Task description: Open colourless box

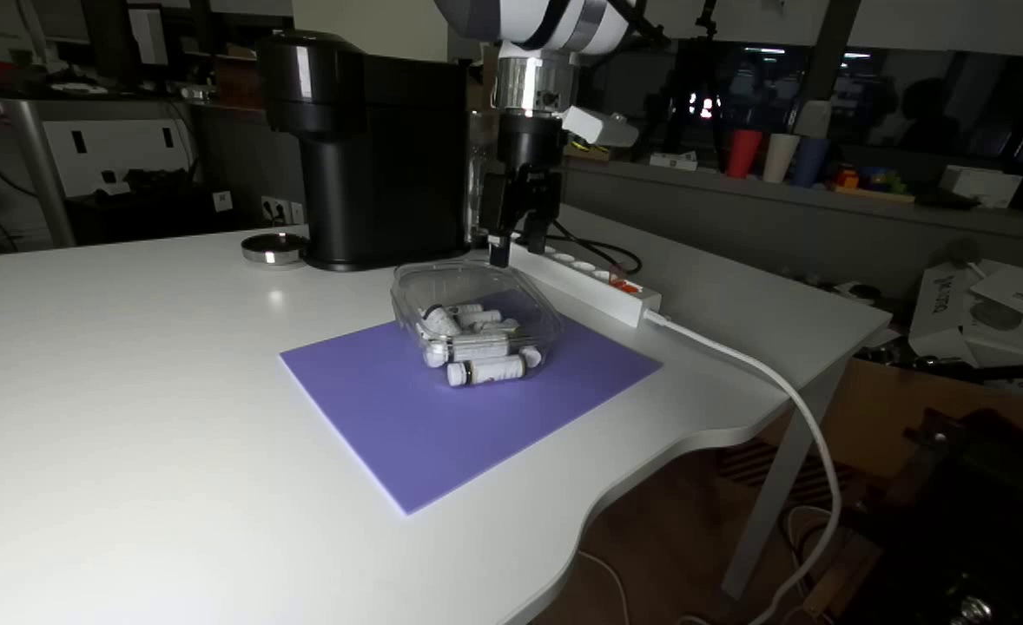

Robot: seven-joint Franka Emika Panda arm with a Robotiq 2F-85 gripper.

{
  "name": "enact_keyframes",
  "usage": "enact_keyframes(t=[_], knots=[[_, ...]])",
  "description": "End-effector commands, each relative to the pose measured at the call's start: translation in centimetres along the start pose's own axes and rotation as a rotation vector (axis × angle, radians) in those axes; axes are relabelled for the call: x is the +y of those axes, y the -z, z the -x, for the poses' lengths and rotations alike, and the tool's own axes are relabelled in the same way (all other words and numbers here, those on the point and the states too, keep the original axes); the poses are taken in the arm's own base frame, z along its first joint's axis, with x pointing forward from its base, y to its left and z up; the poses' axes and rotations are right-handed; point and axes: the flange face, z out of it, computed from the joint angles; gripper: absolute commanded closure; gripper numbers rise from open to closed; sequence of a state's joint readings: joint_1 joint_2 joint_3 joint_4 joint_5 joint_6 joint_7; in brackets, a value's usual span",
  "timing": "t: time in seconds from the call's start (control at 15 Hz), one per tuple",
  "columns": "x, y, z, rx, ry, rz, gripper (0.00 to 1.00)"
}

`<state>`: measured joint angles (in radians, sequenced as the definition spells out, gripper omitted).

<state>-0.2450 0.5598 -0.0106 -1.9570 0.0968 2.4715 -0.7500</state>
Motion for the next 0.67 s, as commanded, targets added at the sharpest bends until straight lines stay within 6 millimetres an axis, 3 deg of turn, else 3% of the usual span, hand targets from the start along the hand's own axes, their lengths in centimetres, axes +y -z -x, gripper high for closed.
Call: enact_keyframes(t=[0.0, 0.6], knots=[[1.3, -0.1, -1.3, 0.056, 0.018, 0.018, 0.0], [0.1, 0.4, -2.8, 0.174, 0.075, -0.189, 0.0]])
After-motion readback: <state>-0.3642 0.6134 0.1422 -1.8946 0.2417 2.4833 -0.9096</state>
